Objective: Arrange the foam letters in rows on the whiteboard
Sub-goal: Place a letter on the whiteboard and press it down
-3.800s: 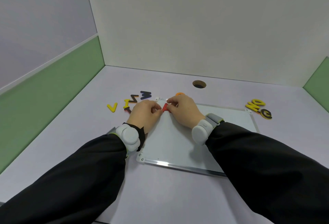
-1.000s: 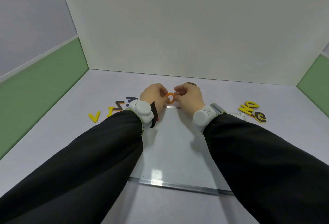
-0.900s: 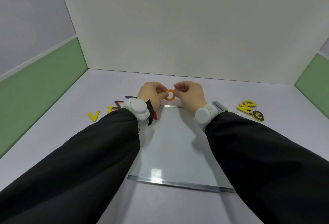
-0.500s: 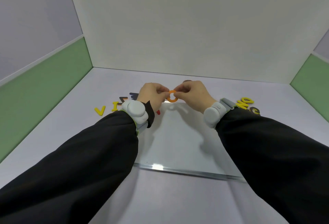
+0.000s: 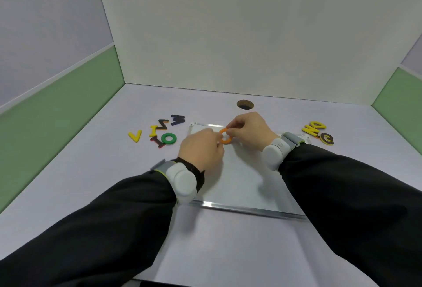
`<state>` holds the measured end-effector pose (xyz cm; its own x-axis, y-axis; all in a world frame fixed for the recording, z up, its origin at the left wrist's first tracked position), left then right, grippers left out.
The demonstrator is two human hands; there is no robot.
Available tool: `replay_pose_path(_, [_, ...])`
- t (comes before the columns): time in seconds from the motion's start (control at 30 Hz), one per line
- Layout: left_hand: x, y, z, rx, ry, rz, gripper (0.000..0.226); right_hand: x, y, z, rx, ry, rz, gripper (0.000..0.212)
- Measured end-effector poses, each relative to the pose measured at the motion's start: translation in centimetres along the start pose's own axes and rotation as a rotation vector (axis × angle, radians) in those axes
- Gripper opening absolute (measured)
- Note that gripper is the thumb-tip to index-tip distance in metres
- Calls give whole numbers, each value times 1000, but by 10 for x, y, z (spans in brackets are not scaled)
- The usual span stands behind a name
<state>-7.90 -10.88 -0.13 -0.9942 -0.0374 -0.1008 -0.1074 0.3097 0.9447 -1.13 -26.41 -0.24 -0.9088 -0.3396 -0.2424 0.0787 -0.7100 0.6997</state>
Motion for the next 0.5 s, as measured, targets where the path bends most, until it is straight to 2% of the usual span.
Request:
replay_pose_path(0.17, [24,-11,-14,-228,-20,1,25,-2,-4,1,62,-16,19,11])
replay_pose_path(0.5, [26,-15,-14,-204,0,-4,25,-4,-9,0,72,-8,44,12])
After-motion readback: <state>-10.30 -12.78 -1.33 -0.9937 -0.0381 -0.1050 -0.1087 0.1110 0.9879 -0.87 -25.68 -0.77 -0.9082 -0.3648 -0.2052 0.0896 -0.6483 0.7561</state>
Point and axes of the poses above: each hand's wrist, its own x-axis away from the middle knuckle, its own y-axis out of the back of the hand, z = x × y, the point moved 2 cm from there along -x, towards the middle knuckle, and after that the axes turned 13 degrees about y, right-handed, at the moved point
